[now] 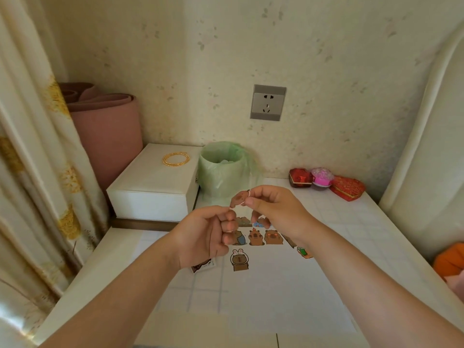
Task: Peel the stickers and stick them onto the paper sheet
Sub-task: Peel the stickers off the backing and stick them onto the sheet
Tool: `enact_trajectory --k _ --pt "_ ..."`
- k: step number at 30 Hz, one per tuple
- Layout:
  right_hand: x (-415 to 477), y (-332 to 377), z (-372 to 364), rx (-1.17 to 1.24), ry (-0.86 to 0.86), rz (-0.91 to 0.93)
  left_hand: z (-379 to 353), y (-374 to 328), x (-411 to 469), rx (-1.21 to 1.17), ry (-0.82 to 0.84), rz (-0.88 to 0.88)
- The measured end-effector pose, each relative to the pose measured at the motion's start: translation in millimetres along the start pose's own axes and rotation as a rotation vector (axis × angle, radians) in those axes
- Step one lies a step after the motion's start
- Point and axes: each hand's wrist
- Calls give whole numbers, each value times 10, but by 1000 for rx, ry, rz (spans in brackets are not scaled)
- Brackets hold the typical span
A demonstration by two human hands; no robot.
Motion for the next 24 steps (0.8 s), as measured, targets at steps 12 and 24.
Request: enact_trajectory --k 12,24 --pt "-101 -58 135 -247 12 -177 -52 72 38 784 -691 -324" --pt "-145 -96 164 -393 72 -217 -106 143 121 1079 -576 -377"
Point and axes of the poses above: each hand's wrist, its own x-axis towards the middle knuckle, its own z-axis out of the back of the hand, y = z × x, and after that the axes turned 7 degrees about x, right-handed
